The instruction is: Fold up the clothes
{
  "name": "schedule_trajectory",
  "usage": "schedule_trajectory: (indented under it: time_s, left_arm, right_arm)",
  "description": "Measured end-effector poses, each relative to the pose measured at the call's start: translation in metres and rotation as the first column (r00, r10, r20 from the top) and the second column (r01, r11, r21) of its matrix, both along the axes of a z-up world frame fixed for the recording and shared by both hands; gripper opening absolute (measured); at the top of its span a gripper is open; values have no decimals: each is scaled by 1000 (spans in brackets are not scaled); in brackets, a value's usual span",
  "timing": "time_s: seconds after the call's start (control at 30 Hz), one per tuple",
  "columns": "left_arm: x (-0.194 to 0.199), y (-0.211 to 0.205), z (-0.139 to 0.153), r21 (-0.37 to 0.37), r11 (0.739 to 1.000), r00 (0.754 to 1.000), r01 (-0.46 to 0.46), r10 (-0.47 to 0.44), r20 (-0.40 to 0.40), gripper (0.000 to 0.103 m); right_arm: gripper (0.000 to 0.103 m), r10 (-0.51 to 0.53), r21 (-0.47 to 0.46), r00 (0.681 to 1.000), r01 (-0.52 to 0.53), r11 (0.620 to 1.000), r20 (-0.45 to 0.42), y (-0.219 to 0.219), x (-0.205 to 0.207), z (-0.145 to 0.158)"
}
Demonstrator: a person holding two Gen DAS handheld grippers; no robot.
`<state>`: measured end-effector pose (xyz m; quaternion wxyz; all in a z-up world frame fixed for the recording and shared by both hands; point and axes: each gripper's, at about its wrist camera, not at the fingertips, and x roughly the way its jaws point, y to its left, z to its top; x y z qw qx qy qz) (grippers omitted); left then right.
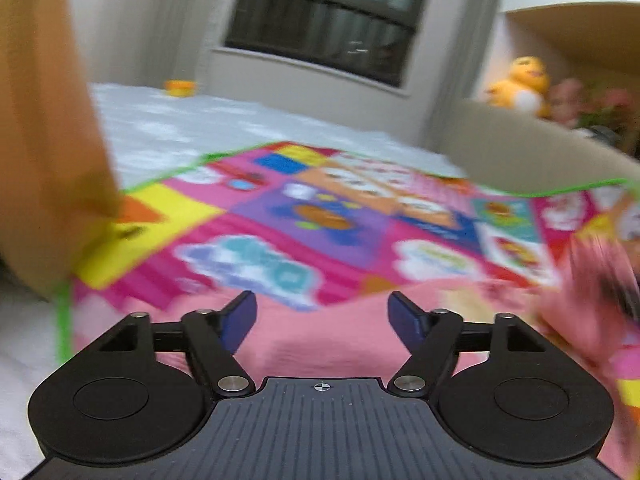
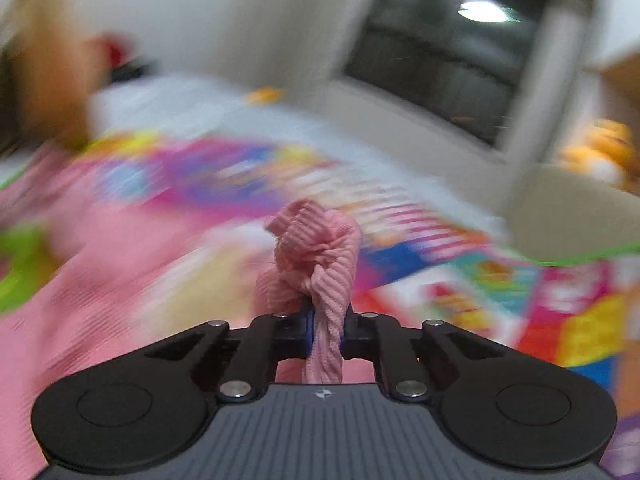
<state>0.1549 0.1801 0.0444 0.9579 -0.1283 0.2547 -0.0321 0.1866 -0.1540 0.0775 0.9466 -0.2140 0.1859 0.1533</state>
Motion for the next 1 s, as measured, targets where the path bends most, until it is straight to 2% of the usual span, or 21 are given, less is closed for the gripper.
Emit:
schedule_trajectory:
  time_s: [0.07,0.17,0.27,0.37,0.4,0.47,0.53,0.57,0.63,0.7,0.73,0.8,0.87,0.97,1.0]
  left_arm:
    - [-2,-12,0,-42,997,997,70,-70,9,91]
    - [4,-29,-8,-99,983,988,155,-156,4,93]
    - [12,-45,-22,-140,971,980,193,-196,-8,93]
    - [23,-56,-40,-179,964,978,196,-206,-41,93]
    - [28,-59,-46,-186,964,977,190,-205,-62,93]
    - [35,-63,-55,-169,972,978,163,-182,-105,92]
    - [41,-65,-60,-116,984,981,135,-149,-123,90]
    - [46,-63,-60,-76,990,984,122,-131,-124,88]
    - [56,-59,-60,5,995,988,95,-94,-125,87]
    - [66,-56,-60,86,994,991,68,-57,-123,86]
    - [72,-49,-60,98,994,992,43,-30,-125,85]
    - [84,-36,-59,121,993,991,-8,24,-130,80]
    - [96,-22,-58,144,988,988,-58,78,-133,76]
    - [85,-11,-45,34,995,987,-91,94,-127,79]
    - [76,-10,-39,-23,997,990,-68,64,-122,80]
  right_arm:
    - [9,-129,-15,986,131,991,101,-38,22,24]
    - [9,-299,-64,935,316,947,192,-93,54,36]
    - [9,-390,-116,904,412,904,173,-129,79,16]
    - [10,-410,-188,901,432,882,143,-139,92,-17]
    - [13,-410,-218,904,427,877,123,-140,95,-29]
    - [42,-411,-282,907,418,864,86,-143,100,-53]
    - [53,-409,-319,909,412,853,81,-145,96,-66]
    - [54,-409,-324,908,414,851,88,-145,92,-68]
    - [59,-415,-268,905,425,865,95,-148,74,-58]
    - [63,-399,-149,915,403,903,58,-154,44,-41]
    - [64,-384,-82,923,385,919,27,-156,29,-33]
    - [64,-319,64,944,325,944,-88,-158,0,-25]
    - [64,-231,183,950,271,945,-212,-157,-27,-30]
    - [64,-140,278,928,244,929,-346,-151,-59,-53]
    - [64,-129,293,920,247,924,-371,-149,-66,-61]
